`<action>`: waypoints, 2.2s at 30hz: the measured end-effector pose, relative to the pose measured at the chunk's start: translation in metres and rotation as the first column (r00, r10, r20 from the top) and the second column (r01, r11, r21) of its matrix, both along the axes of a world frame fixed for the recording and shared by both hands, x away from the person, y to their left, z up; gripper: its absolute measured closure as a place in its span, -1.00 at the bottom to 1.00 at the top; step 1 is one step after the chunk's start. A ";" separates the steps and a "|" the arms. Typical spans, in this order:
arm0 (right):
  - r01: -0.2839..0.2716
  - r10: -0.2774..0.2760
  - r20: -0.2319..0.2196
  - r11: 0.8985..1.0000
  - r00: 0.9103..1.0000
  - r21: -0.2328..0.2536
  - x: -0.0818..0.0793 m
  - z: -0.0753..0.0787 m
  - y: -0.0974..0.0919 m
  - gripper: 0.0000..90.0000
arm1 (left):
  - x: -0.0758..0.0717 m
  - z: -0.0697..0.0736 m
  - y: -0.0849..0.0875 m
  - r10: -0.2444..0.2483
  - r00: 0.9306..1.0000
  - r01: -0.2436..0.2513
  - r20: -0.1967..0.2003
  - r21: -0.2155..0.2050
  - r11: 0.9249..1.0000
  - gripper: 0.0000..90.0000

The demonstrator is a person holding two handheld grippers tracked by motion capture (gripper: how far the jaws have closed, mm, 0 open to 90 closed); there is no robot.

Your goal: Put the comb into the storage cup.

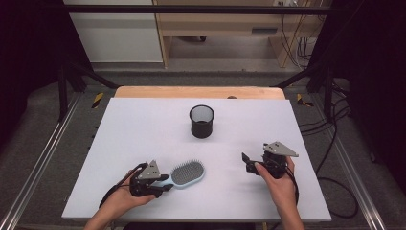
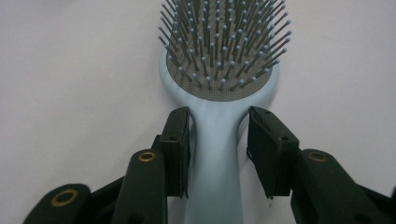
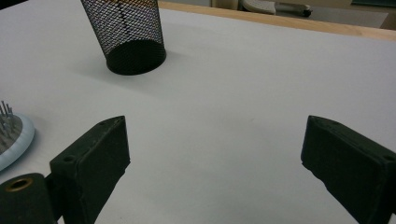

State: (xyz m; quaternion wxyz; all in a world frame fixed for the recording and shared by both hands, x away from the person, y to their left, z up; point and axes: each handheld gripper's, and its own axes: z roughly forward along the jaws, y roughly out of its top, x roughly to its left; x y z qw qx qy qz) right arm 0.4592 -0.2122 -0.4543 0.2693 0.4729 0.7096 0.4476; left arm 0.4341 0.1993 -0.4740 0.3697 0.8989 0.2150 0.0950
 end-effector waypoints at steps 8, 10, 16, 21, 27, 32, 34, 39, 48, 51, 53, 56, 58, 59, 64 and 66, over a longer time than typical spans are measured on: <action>0.001 -0.001 -0.003 1.000 1.000 -0.001 0.000 0.000 0.000 -0.82 | -0.001 -0.001 -0.003 0.010 1.000 -0.010 -0.008 0.035 0.999 0.31; 0.000 0.000 -0.004 1.000 1.000 -0.002 0.000 0.000 0.000 -0.82 | -0.001 0.000 -0.004 0.011 1.000 -0.010 -0.005 0.043 0.999 0.31; 0.000 0.000 -0.009 1.000 1.000 -0.003 0.000 -0.001 0.001 -0.82 | -0.002 0.001 -0.005 0.020 1.000 -0.019 -0.009 0.055 0.998 0.35; -0.001 0.001 -0.010 1.000 1.000 -0.004 0.000 -0.001 0.001 -0.82 | -0.004 0.002 -0.009 0.004 1.000 -0.003 -0.004 0.077 0.997 0.50; -0.001 0.001 -0.012 1.000 1.000 -0.002 0.001 -0.002 0.001 -0.81 | -0.005 0.004 -0.011 0.004 1.000 -0.004 0.004 0.102 0.995 0.53; -0.003 0.003 -0.013 1.000 1.000 0.006 0.000 -0.001 0.001 -0.81 | -0.007 0.005 -0.014 0.010 1.000 -0.013 0.024 0.110 0.994 0.53; -0.002 0.002 -0.013 1.000 1.000 0.017 0.000 -0.001 0.001 -0.81 | -0.004 0.004 -0.016 0.010 1.000 -0.013 0.028 0.099 0.995 0.53; -0.006 0.006 -0.017 1.000 1.000 0.025 0.001 -0.002 0.002 -0.81 | -0.004 0.005 -0.019 0.008 0.999 -0.012 0.047 0.092 0.996 0.53; -0.012 0.013 -0.018 0.999 1.000 0.045 0.001 -0.002 0.004 -0.81 | 0.001 0.010 -0.024 0.032 0.996 -0.032 0.079 0.002 0.999 0.53; -0.019 0.019 -0.010 0.999 1.000 0.047 0.000 0.000 0.005 -0.82 | 0.005 0.011 -0.026 0.037 0.994 -0.037 0.100 -0.010 0.999 0.53; -0.024 0.025 -0.008 0.999 1.000 0.046 -0.001 0.000 0.005 -0.82 | 0.008 0.012 -0.030 0.042 0.992 -0.041 0.118 -0.015 0.999 0.53; -0.031 0.031 -0.004 0.997 1.000 0.066 -0.002 0.001 0.007 -0.83 | 0.014 0.016 -0.036 0.053 0.987 -0.047 0.153 -0.044 0.998 0.53; -0.036 0.036 -0.003 0.996 0.999 0.087 -0.002 0.001 0.008 -0.83 | 0.019 0.019 -0.040 0.063 0.984 -0.051 0.167 -0.076 0.996 0.53; -0.039 0.040 -0.002 0.994 0.999 0.098 -0.002 0.001 0.008 -0.83 | 0.022 0.021 -0.042 0.072 0.982 -0.056 0.175 -0.093 0.994 0.53; -0.058 0.058 0.010 0.988 0.998 0.144 -0.003 0.004 0.010 -0.85 | 0.031 0.022 -0.049 0.106 0.975 -0.072 0.194 -0.177 0.982 0.53; -0.065 0.063 0.016 0.982 0.998 0.175 -0.004 0.005 0.012 -0.85 | 0.031 0.021 -0.051 0.117 0.971 -0.076 0.208 -0.195 0.978 0.53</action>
